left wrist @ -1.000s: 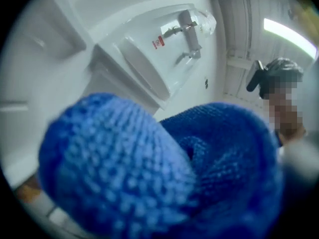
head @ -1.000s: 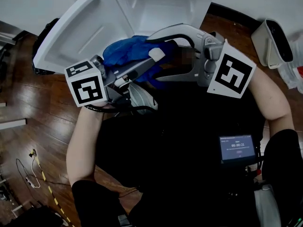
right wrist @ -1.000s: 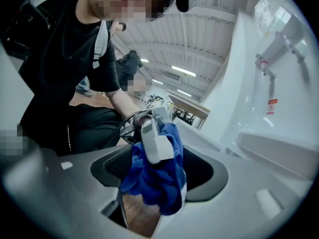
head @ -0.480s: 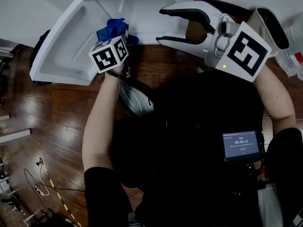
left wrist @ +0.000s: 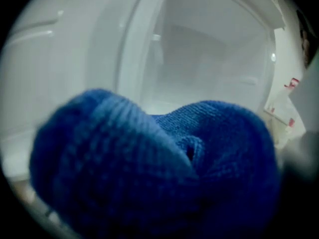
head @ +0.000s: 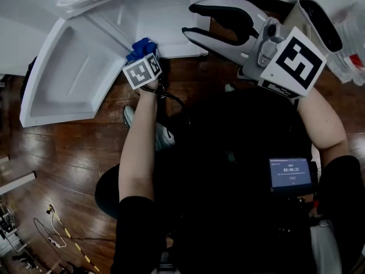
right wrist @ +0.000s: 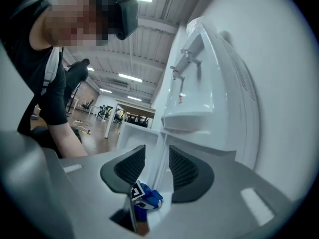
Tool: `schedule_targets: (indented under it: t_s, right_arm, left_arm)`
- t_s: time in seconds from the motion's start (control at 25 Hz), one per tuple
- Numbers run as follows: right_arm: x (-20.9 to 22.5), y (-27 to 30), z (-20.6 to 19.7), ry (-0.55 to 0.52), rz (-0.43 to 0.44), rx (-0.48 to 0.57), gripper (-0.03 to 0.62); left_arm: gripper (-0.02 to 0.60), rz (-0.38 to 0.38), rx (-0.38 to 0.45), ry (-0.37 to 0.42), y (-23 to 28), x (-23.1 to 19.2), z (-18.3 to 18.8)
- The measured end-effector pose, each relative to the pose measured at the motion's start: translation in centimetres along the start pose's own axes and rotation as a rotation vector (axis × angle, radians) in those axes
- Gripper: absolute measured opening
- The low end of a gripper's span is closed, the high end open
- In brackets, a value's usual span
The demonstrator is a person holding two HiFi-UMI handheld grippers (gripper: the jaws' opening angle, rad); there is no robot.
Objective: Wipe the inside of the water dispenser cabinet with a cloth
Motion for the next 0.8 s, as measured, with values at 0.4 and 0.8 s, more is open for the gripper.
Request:
schedule_targets:
  t_s: [0.4,0.8]
  right_arm:
    - [2.6,-0.3,-0.4,-0.012,-0.132,0.019,0.14]
    - [6.1,-2.7,0.1,0.087,-0.251,0.093,0.129]
  left_arm:
    - [0.169,-0.269,-0.113,0.384,2.4,15.4,-0.6]
    - [0.172,-0.254,-0.107,0.437,2.7,18.3,-1.1]
Point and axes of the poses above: the fingertips, and each gripper's own axes: y forward along the fingers, x to its right, z out of its top, the point moved 3 cm from there along -y, backward along the fingers, and after that the axes turned 10 degrees about y, right-handed, at the moved point
